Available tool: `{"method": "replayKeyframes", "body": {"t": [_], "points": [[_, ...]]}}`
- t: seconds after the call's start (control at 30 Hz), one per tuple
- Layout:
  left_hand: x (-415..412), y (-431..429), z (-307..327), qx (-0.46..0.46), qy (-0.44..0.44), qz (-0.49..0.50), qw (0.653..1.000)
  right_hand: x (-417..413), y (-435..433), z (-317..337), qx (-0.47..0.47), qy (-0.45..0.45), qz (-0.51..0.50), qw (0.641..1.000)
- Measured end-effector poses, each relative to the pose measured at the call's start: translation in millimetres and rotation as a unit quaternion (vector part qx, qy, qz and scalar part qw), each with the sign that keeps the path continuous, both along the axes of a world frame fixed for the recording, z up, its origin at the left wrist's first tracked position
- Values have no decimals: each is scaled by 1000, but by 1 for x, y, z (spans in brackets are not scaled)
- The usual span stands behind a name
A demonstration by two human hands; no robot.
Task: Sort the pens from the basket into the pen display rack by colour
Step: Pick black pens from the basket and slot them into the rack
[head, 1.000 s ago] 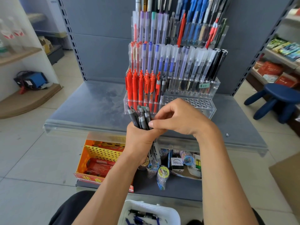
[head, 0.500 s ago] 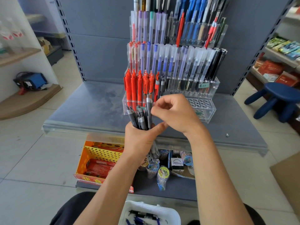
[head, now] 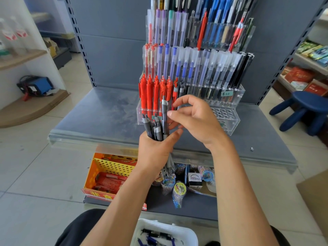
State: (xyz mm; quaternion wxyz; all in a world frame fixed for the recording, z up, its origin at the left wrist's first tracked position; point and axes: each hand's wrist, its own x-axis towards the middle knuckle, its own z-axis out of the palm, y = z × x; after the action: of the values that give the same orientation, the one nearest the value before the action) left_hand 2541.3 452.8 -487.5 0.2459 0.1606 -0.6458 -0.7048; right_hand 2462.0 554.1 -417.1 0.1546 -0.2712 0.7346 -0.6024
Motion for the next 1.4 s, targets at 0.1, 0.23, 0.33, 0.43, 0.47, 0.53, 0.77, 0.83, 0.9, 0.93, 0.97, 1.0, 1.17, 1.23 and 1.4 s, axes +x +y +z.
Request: {"method": "replayKeyframes", "body": {"t": [0.1, 0.23, 0.33, 0.43, 0.47, 0.53, 0.77, 0.83, 0.9, 0.93, 0.97, 1.0, 1.17, 1.23, 1.4], "points": [[0, -1, -2, 9, 2, 0, 1000, -1, 3, -1, 55, 34, 18, 998], [0, 1, 0, 4, 7, -17, 1000, -1, 2, -2, 84, 39, 13, 996], [1, -1, -2, -9, -6, -35, 999, -3, -1, -3, 29, 25, -29, 999], [1, -4, -6, -9, -13, -22, 1000, -10, 1, 1, -57, 44, -112, 991], [2, -4, -6, -9, -15, -19, 1000, -12, 2, 2, -87, 60, -134, 985], [2, -5, -4, -15, -22, -21, 999, -18, 7, 2, -125, 123, -184, 967], [1, -5, -6, 44, -20, -37, 998, -38, 8, -1, -116, 272, -264, 918], [0, -6, -8, 57, -14, -43, 997, -41, 5, -5, -97, 277, -257, 921], [-1, -6, -9, 59, -10, -46, 997, -43, 0, -9, -78, 279, -250, 924], [-1, -6, -9, 60, -9, -47, 997, -44, -2, -11, -71, 281, -248, 925], [-1, -6, -9, 61, -8, -46, 997, -45, -4, -13, -67, 282, -248, 924], [-1, -6, -9, 63, -7, -47, 997, -46, -5, -13, -66, 283, -251, 923], [0, -6, -9, 58, -1, -52, 997, -51, -7, -13, -57, 296, -261, 917], [-1, -7, -9, 56, -3, -50, 997, -53, -8, -15, -42, 293, -260, 919], [-1, -7, -8, 44, -5, -47, 998, -56, -12, -28, 51, 261, -249, 931]]}}
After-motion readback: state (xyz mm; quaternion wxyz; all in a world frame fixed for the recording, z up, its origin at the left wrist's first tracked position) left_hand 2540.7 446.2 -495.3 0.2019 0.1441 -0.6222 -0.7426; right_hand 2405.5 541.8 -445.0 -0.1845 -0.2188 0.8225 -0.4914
